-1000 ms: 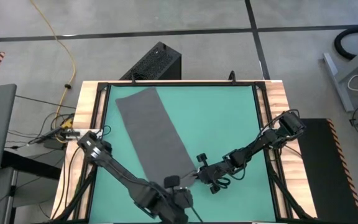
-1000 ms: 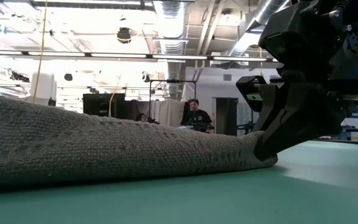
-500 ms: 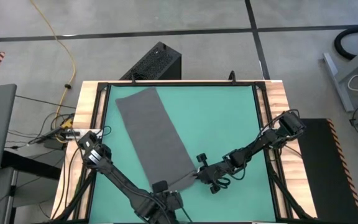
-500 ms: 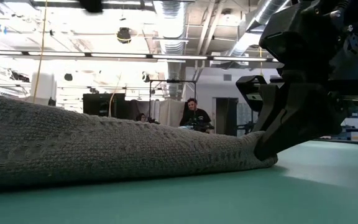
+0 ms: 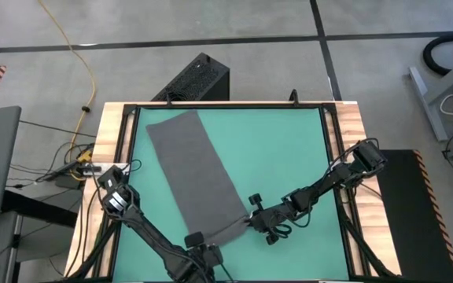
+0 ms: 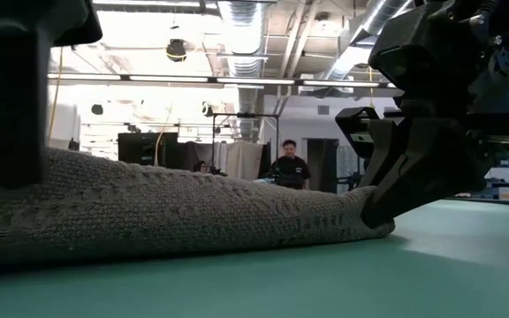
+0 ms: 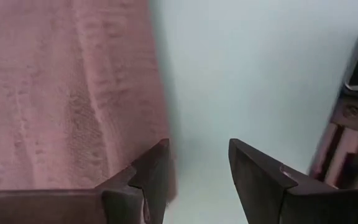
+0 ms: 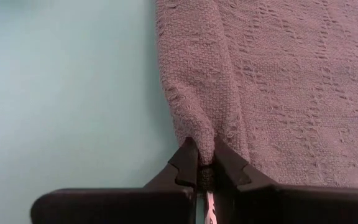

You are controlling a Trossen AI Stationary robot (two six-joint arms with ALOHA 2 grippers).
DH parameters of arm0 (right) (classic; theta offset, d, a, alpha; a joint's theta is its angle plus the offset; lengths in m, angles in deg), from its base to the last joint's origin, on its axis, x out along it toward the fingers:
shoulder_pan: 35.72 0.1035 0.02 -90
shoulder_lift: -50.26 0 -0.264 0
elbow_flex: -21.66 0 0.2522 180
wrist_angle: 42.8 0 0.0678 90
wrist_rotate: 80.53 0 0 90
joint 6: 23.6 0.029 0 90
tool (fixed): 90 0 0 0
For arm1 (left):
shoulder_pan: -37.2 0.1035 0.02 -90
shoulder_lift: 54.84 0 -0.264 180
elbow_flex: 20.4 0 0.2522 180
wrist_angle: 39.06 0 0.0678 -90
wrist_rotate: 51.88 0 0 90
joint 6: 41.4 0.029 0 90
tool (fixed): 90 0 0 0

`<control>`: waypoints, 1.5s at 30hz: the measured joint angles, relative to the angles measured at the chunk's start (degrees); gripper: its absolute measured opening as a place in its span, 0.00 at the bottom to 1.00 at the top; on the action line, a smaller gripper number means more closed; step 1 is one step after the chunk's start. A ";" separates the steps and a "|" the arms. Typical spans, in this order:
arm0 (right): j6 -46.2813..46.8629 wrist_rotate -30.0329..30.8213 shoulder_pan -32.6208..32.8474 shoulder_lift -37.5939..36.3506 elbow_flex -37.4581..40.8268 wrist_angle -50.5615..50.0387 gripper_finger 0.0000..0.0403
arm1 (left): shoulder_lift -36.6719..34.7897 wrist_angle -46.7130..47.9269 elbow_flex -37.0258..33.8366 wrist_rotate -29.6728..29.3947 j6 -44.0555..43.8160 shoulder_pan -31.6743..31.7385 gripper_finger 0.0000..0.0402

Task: Roll towel into tight, uniform cylinder
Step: Roll the gray towel

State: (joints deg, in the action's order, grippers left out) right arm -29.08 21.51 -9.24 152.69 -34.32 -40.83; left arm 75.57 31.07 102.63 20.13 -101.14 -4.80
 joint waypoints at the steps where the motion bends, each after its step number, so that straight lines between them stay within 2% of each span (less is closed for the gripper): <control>1: 0.00 -0.01 0.00 0.00 0.00 0.02 0.10 | 0.00 0.04 0.01 -0.75 0.13 0.00 0.38; 11: 0.50 -0.01 0.00 0.00 0.00 -0.02 0.10 | 0.00 4.22 0.26 -3.48 0.63 0.00 0.38; 33: 1.05 -0.11 0.00 0.02 0.00 -0.04 0.10 | -0.59 -1.69 -11.62 -1.72 -3.40 0.27 0.38; 37: 2.73 -0.18 0.00 0.02 0.00 -0.36 0.10 | -0.72 -2.39 -13.58 -0.60 -6.48 0.61 0.29; 41: 5.17 -1.54 -0.14 0.00 -0.04 -0.77 0.10 | -0.80 -2.58 -14.08 0.13 -7.42 0.80 0.07; 45: 11.02 -7.58 -1.76 -1.07 -0.16 -2.56 0.10 | -2.36 -4.79 -14.46 2.76 -3.95 1.19 0.02</control>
State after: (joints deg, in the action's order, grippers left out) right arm -18.06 13.93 -11.00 151.62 -34.48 -43.39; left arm 73.20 26.28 88.17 22.89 -105.09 -3.61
